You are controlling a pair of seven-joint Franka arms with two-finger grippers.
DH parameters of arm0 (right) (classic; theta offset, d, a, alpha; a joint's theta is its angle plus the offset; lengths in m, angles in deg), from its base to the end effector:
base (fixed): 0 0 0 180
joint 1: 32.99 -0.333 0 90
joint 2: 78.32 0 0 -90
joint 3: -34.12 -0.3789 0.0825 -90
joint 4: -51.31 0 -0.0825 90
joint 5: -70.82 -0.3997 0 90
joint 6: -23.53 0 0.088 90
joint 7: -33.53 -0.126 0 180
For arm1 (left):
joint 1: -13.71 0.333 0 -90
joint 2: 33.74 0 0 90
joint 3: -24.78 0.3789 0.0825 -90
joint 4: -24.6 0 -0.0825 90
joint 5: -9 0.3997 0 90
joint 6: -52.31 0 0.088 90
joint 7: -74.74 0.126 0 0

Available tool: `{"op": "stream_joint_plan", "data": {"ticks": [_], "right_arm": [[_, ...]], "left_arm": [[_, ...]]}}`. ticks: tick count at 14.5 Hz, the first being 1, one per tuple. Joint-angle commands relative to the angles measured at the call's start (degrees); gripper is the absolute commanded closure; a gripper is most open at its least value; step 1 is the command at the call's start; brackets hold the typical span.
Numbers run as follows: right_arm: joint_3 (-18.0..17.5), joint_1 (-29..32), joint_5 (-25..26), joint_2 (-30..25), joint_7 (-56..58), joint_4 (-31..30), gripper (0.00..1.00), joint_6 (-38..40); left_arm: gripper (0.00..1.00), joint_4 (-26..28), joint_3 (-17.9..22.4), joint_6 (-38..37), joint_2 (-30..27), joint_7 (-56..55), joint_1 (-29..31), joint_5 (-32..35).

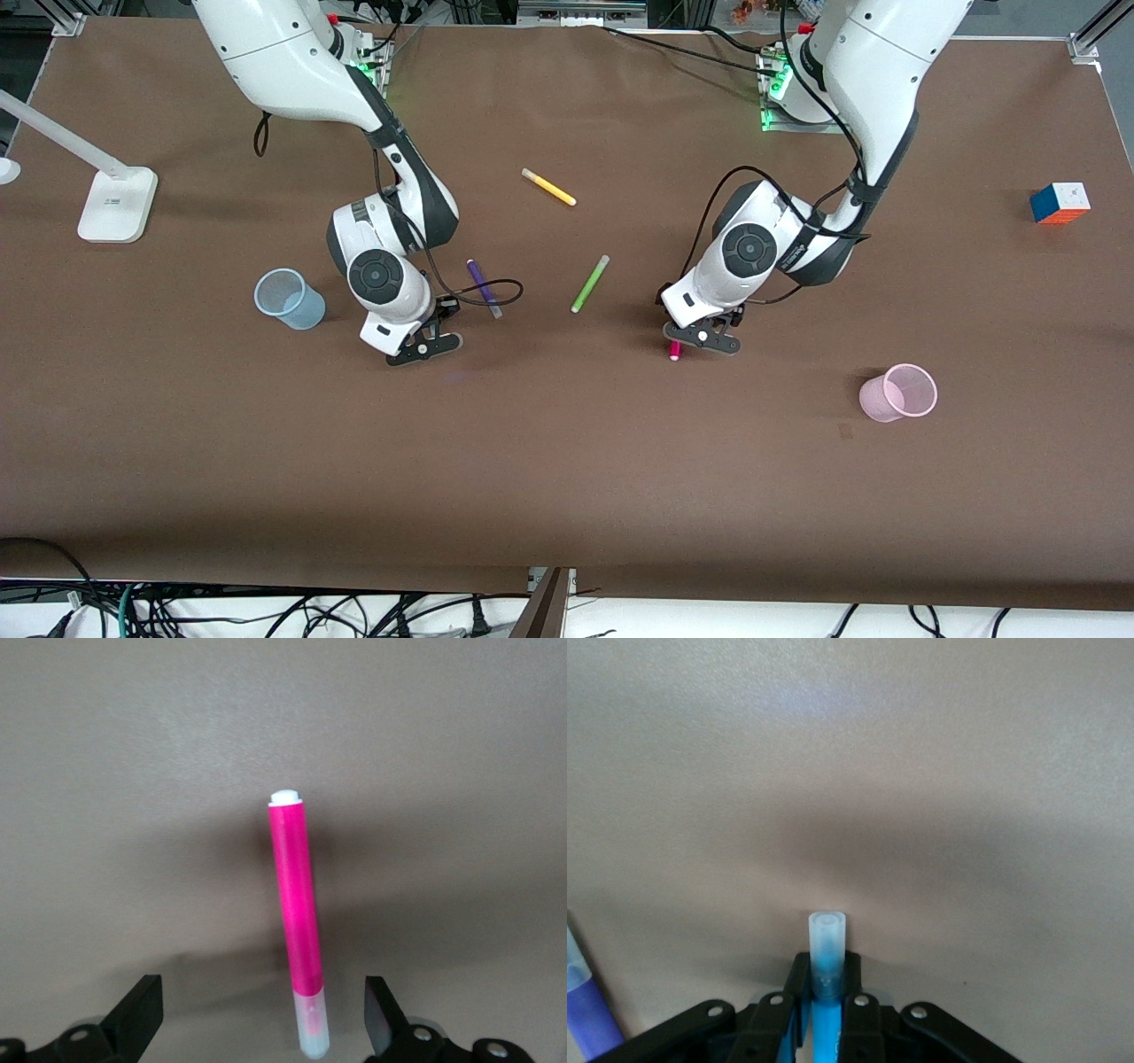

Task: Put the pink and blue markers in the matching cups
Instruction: 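Grasp the blue marker with the right gripper while the left gripper grasps the pink marker, then carry the blue marker to the blue cup while the left gripper carries pink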

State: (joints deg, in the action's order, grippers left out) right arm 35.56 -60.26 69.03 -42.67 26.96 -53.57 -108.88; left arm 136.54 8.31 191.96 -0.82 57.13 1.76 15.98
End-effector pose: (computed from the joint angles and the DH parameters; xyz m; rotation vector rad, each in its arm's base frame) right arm 0.6066 0.2961 0.1996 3.0622 0.4897 -0.2137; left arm 0.5783 -0.3005 0.2070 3.0658 -0.3782 -0.1375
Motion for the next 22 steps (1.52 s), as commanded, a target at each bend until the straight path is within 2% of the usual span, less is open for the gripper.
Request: {"op": "stream_joint_plan", "data": {"ticks": [1,2,3,4,5,6,7,9,13,16,18,21,22], "right_arm": [[0.58,-0.07,-0.75,-3.65,4.53,-0.15,1.00,1.26],[0.67,0.19,-0.75,-5.23,5.86,0.20,1.00,3.45],[1.19,0.28,-0.75,-6.81,7.00,0.37,1.00,5.64],[2.24,0.28,-0.75,-8.39,8.58,0.55,1.00,7.23],[3.21,0.37,-0.75,-10.15,11.12,0.64,1.00,8.90],[4.35,0.37,-0.75,-11.47,14.36,0.64,1.00,10.57],[5.40,0.37,-0.84,-12.87,18.57,0.64,1.00,12.15],[7.60,0.37,-0.84,-15.34,25.18,0.64,1.00,15.58],[11.29,0.55,-2.15,-18.77,41.67,0.55,1.00,20.95],[17.52,0.90,-11.71,-18.78,62.41,0.11,1.00,22.89],[20.69,1.25,-14.80,-18.69,70.78,-0.50,1.00,23.59],[21.23,4.93,-19.63,-18.43,80.36,-1.03,1.00,25.00],[21.23,6.25,-22.26,-18.34,84.58,-1.55,1.00,25.00]], "left_arm": [[0.00,0.03,0.30,1.42,0.92,-0.23,-0.44,1.63],[0.00,-0.06,0.30,1.42,1.00,-0.23,-0.44,1.63],[0.07,-0.06,0.30,1.42,1.18,-0.23,-0.44,1.63],[0.32,0.03,0.30,1.42,1.27,-0.32,-0.44,1.63],[0.42,-0.06,0.30,1.42,1.27,-0.32,-0.44,1.63],[0.60,-0.06,0.30,1.33,1.27,-0.32,-0.44,1.63],[0.74,-0.06,0.30,1.33,1.27,-0.32,-0.44,1.63],[0.93,-0.06,0.30,1.07,1.10,0.03,-0.71,1.72],[1.00,-0.23,0.30,-2.00,-0.13,-0.85,-1.41,1.63],[1.00,-1.72,0.65,-10.50,-4.08,-0.76,-0.71,1.63],[1.00,-5.92,1.26,-20.76,-5.49,-0.41,-0.01,1.63],[1.00,-16.11,1.26,-38.78,-4.71,3.87,2.53,1.72],[1.00,-18.58,1.35,-42.67,-4.01,7.38,3.33,1.72]]}}
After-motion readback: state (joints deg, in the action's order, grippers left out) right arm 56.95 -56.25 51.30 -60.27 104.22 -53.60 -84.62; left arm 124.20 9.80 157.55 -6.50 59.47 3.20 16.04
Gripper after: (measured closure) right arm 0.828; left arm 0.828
